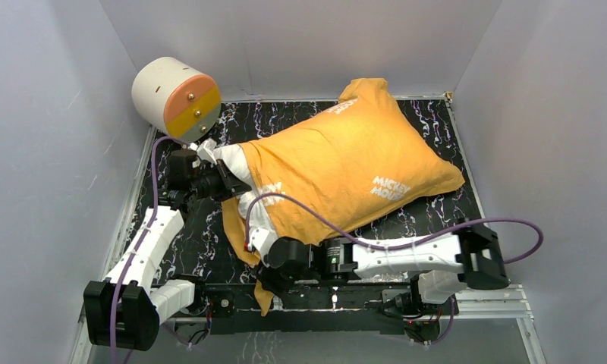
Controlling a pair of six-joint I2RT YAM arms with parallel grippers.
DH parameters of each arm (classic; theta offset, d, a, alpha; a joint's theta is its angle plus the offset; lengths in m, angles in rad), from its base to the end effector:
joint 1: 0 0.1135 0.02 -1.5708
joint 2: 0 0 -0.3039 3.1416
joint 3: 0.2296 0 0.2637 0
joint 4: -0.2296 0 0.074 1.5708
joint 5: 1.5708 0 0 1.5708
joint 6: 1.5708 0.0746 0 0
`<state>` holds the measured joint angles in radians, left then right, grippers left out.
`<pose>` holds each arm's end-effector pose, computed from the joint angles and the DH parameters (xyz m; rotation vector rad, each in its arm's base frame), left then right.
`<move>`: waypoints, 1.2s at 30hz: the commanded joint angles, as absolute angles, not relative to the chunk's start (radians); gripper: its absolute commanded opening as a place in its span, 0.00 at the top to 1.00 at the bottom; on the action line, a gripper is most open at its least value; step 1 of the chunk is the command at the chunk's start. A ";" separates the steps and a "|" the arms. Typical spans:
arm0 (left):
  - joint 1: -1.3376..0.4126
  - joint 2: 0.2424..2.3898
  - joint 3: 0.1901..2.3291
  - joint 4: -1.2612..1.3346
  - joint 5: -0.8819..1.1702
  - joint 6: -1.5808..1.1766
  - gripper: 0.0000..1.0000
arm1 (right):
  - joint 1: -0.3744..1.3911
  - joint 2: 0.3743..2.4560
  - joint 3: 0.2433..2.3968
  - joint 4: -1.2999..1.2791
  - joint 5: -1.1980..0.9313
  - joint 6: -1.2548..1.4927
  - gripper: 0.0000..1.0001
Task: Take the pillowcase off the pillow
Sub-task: Remove the pillow from the pillowcase.
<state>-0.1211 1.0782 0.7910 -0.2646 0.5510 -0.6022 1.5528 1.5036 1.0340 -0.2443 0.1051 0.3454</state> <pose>0.2501 -0.0698 0.2940 -0.1842 2.1900 -1.0031 0.0144 0.3675 0.2570 -1.3341 2.0378 0.8295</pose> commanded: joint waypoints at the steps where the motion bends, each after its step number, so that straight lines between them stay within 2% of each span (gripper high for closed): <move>1: -0.123 1.025 0.763 -0.237 0.611 -0.595 1.00 | 1.545 1.389 1.147 -0.189 0.394 0.344 0.43; 5: -0.123 1.016 0.775 -0.271 0.612 -0.569 1.00 | 1.474 1.393 1.166 -0.148 0.389 0.369 0.39; 8: -0.124 1.010 0.783 -0.288 0.617 -0.564 1.00 | 1.414 1.423 1.168 -0.128 0.295 0.403 0.40; 14: -0.124 1.005 0.808 -0.308 0.617 -0.564 1.00 | 1.400 1.524 1.203 -0.146 0.189 0.390 0.40; 20: -0.147 1.011 0.837 -0.314 0.617 -0.542 1.00 | 1.400 1.607 1.271 -0.248 0.245 0.342 0.42; 22: -0.154 1.012 0.839 -0.317 0.617 -0.539 1.00 | 1.401 1.620 1.286 -0.265 0.334 0.341 0.42; 25: -0.165 1.012 0.838 -0.327 0.610 -0.533 1.00 | 1.391 1.624 1.311 -0.291 0.409 0.337 0.35; 28: -0.169 1.011 0.840 -0.340 0.598 -0.528 1.00 | 1.344 1.654 1.341 -0.347 0.222 0.327 0.33; 30: -0.169 1.013 0.844 -0.338 0.597 -0.532 1.00 | 1.342 1.692 1.334 -0.351 0.065 0.324 0.38; 32: -0.170 1.026 0.849 -0.319 0.616 -0.540 1.00 | 1.353 1.740 1.309 -0.314 -0.126 0.314 0.51; 36: -0.170 1.068 0.894 -0.315 0.600 -0.545 1.00 | 1.442 1.794 1.269 -0.281 -0.275 0.278 0.65</move>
